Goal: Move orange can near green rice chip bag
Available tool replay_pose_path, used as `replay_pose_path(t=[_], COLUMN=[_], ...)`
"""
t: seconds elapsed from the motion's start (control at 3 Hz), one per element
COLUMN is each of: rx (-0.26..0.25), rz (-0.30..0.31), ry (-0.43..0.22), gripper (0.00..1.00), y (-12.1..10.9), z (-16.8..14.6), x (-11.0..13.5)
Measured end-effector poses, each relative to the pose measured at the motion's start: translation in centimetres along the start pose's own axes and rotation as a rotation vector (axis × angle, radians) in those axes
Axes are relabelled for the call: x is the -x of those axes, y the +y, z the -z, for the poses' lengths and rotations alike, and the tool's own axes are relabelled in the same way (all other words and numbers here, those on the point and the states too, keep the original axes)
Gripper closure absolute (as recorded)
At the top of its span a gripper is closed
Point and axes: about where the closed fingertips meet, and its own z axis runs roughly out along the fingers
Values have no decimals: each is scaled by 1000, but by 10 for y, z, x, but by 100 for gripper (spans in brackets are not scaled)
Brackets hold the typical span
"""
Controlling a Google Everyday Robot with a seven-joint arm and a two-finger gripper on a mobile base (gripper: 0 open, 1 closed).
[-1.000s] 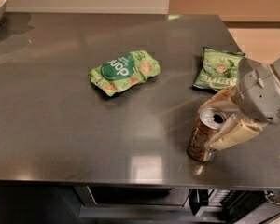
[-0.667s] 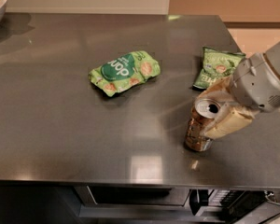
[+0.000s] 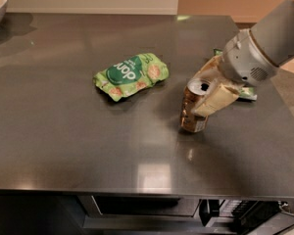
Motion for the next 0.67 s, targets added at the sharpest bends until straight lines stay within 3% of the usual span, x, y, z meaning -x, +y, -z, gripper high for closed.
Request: replay_pose_path(t=[0.33, 0.67], rx=[-5, -5], rz=[-19, -25], ry=[-10, -18], gripper=[100, 100], y=[-36, -51], z=[-11, -17], x=[13, 20])
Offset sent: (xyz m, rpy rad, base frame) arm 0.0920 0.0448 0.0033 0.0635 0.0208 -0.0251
